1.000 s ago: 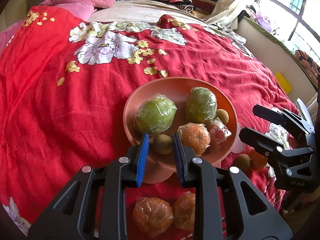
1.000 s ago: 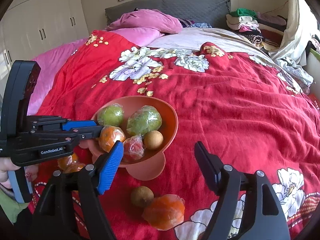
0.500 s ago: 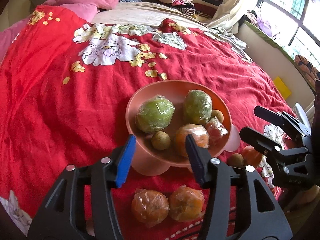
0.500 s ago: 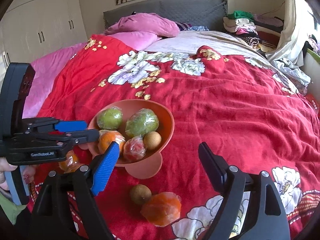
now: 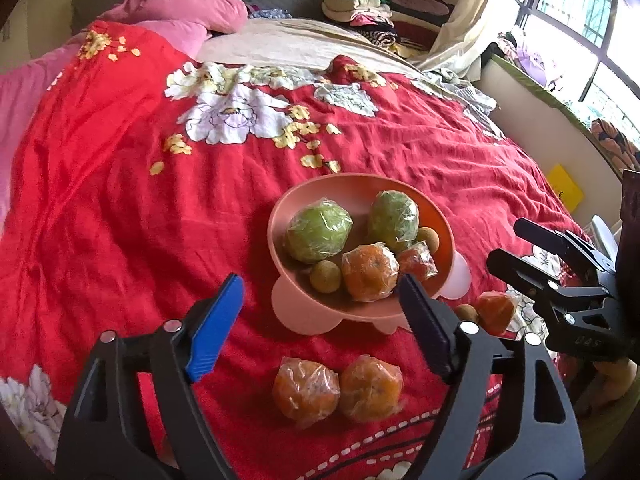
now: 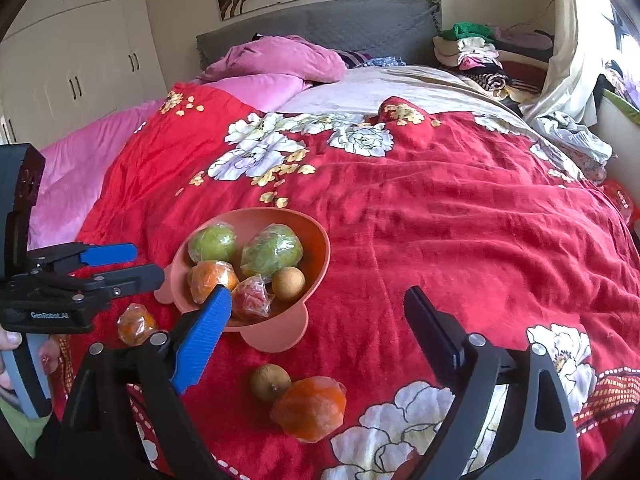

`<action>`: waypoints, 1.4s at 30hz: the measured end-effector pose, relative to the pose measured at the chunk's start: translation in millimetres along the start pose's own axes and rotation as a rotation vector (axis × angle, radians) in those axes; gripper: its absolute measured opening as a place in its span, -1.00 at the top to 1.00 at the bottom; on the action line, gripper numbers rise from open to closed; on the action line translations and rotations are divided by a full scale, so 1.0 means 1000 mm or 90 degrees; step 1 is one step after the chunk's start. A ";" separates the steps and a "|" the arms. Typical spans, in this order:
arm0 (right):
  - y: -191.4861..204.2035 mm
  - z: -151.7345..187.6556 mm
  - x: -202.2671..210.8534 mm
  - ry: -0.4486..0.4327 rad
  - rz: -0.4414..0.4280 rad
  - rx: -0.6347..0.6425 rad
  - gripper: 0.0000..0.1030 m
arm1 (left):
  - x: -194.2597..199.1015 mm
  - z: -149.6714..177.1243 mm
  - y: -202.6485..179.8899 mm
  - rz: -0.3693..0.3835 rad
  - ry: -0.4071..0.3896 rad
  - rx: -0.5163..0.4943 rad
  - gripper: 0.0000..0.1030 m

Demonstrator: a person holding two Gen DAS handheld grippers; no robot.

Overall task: Organize fruits
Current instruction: 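Withdraw both open tools from the bowl toward the wrapped oranges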

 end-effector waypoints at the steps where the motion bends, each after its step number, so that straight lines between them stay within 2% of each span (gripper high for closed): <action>1: 0.000 0.000 0.001 -0.001 0.001 0.000 -0.73 | 0.002 0.000 0.001 -0.006 -0.002 0.001 -0.55; 5: 0.001 0.000 0.007 -0.008 0.002 0.001 -0.79 | 0.006 0.000 0.004 -0.018 -0.010 0.006 -0.77; 7: 0.002 -0.001 0.010 -0.010 0.005 0.003 -0.81 | 0.008 0.000 0.005 -0.022 -0.014 0.007 -0.81; 25: 0.004 0.008 0.031 -0.016 0.026 0.007 -0.91 | 0.026 0.012 0.025 -0.049 -0.022 0.017 -0.81; 42: 0.014 0.042 0.028 0.037 0.022 0.022 -0.91 | 0.026 0.045 0.037 -0.069 0.009 -0.009 -0.81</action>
Point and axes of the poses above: each gripper's, at about its wrist camera, not at the fingertips, and x roughly against the way its jaws point, y to its left, z to its underside, the point moved 7 cm from there along -x, roughly the way its jaws point, and after that the axes turned 14 degrees about -z, right-handed, at the moved point
